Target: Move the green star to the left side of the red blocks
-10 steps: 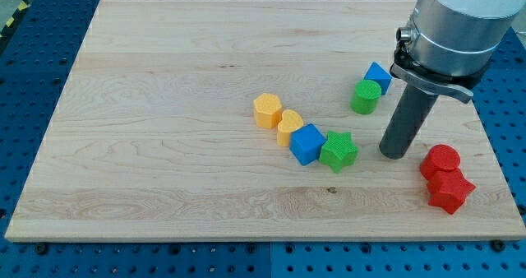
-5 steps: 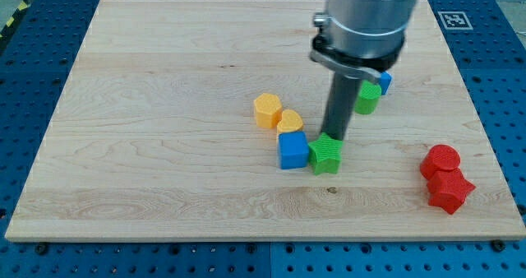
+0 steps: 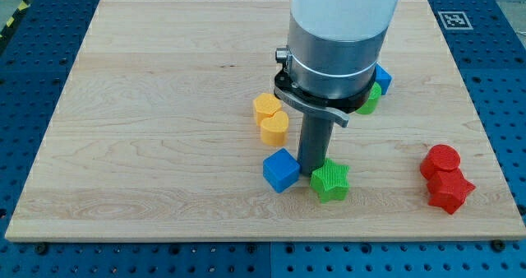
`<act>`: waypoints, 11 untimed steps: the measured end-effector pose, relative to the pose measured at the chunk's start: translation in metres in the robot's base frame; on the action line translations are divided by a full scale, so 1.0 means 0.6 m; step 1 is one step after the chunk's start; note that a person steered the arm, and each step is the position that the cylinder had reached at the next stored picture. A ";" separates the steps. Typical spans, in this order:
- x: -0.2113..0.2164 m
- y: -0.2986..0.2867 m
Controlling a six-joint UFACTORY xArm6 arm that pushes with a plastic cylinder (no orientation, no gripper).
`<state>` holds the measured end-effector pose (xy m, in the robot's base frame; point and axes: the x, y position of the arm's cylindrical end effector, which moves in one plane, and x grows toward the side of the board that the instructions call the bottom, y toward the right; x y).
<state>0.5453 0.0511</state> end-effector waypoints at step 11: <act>0.032 0.129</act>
